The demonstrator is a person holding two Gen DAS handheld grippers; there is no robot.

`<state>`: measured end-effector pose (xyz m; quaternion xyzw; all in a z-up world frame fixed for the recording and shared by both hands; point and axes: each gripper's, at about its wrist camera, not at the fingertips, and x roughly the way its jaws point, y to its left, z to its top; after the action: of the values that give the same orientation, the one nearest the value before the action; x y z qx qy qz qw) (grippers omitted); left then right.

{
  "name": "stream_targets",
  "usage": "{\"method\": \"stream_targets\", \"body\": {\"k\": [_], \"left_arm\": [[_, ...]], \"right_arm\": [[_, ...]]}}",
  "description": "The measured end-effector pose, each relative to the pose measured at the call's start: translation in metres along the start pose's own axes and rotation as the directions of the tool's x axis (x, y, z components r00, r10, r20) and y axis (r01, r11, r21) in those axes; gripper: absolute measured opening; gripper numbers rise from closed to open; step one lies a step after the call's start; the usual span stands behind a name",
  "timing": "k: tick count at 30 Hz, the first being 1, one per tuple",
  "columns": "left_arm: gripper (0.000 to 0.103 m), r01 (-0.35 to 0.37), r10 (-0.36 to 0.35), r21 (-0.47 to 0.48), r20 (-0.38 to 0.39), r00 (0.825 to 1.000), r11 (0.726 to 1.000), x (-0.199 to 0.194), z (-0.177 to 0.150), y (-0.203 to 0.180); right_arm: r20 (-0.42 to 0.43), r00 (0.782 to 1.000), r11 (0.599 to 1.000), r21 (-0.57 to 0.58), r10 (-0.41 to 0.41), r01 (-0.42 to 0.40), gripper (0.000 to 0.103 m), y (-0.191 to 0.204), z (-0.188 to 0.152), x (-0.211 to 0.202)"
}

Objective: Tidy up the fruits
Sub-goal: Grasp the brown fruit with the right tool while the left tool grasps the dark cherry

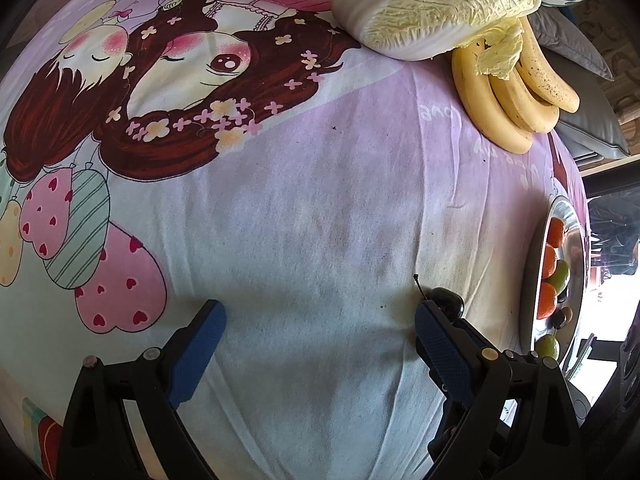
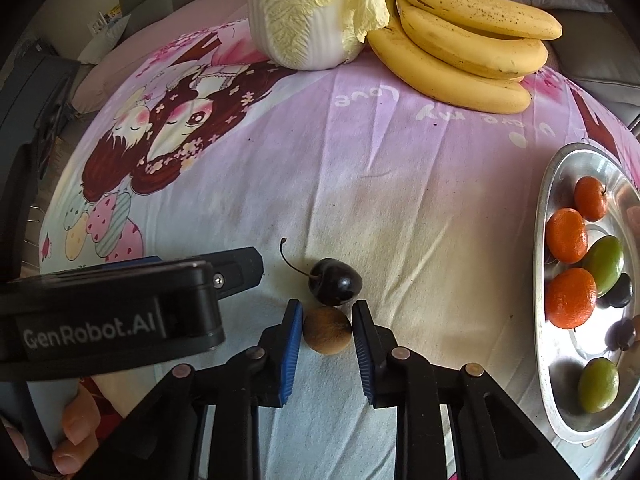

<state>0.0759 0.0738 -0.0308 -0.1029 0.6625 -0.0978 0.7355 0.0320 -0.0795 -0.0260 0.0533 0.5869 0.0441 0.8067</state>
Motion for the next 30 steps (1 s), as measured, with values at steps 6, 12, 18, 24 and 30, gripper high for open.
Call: {"method": "stream_targets", "body": {"k": [6,12,18,24,30], "left_arm": [[0.092,0.014,-0.014,-0.003,0.005,1.000,1.000,0.002,0.003,-0.013],[0.089,0.034,-0.035,0.029,0.006,0.999,0.999,0.004,0.003,-0.034],[0.074,0.057,-0.057,0.068,-0.007,0.998,0.996,0.012,0.006,-0.062],[0.057,0.099,-0.097,0.104,-0.023,0.995,0.990,0.021,0.011,-0.088],[0.035,0.148,-0.143,0.085,-0.067,0.987,0.985,0.040,0.010,-0.108]], "right_arm": [[0.017,1.000,1.000,0.030,0.005,-0.006,0.027,-0.018,-0.001,-0.011],[0.037,0.999,0.997,0.076,-0.002,-0.001,0.027,-0.038,0.001,-0.020],[0.046,0.999,0.994,0.111,-0.004,-0.001,0.028,-0.053,0.002,-0.025],[0.051,0.999,0.990,0.143,0.003,-0.010,0.028,-0.066,0.001,-0.029],[0.049,0.999,0.988,0.151,0.006,-0.014,0.028,-0.069,0.002,-0.029]]}}
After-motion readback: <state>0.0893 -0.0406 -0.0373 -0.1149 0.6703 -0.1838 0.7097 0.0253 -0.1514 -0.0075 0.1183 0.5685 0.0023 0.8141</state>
